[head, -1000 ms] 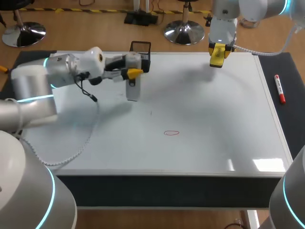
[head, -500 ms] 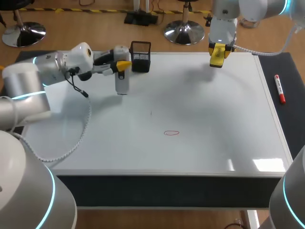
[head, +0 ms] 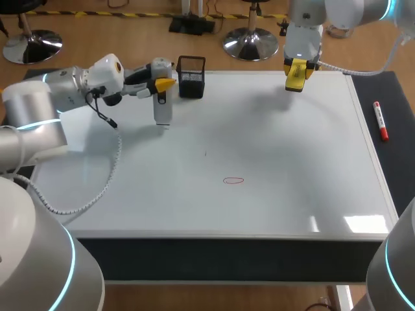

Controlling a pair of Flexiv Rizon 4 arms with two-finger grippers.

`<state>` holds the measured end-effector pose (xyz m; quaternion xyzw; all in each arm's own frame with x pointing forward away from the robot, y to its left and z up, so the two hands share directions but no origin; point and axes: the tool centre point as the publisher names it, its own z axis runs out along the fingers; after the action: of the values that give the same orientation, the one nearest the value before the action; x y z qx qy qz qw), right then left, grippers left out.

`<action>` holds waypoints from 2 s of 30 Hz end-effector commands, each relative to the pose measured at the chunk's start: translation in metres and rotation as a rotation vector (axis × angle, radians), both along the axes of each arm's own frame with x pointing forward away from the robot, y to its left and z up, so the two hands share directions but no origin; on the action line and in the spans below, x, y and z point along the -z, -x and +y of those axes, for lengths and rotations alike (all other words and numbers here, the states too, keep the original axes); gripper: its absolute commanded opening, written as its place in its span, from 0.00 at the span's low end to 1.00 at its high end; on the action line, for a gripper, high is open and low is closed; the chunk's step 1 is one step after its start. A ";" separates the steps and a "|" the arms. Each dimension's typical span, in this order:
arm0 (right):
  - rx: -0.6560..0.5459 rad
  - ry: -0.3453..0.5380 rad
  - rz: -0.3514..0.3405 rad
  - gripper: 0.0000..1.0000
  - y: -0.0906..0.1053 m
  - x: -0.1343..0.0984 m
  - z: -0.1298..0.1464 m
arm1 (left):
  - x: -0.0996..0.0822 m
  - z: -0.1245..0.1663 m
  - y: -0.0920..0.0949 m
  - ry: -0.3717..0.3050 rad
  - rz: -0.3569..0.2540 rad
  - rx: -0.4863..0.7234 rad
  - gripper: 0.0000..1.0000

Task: Pick up the inspection probe, press it on each red-marked spot on the whiteboard one by one, put down the probe, pick up the eraser, and wipe off all the red marks.

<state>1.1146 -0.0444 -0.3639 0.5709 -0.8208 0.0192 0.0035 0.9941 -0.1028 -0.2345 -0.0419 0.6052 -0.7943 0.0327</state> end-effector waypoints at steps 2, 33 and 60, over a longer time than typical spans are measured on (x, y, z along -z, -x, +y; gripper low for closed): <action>-0.002 0.005 0.002 0.00 -0.001 -0.002 -0.001 | 0.000 0.001 -0.002 0.001 -0.001 0.005 0.00; -0.256 -0.022 -0.100 0.00 0.112 -0.013 0.100 | 0.000 0.001 -0.002 0.001 -0.001 0.005 0.00; -0.418 -0.187 0.038 0.00 0.275 0.022 0.216 | 0.000 0.001 -0.002 0.001 -0.001 0.005 0.00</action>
<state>0.8441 0.1708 -0.3845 0.7255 -0.6839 -0.0681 -0.0344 0.9952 -0.1017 -0.2347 -0.0404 0.6054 -0.7943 0.0311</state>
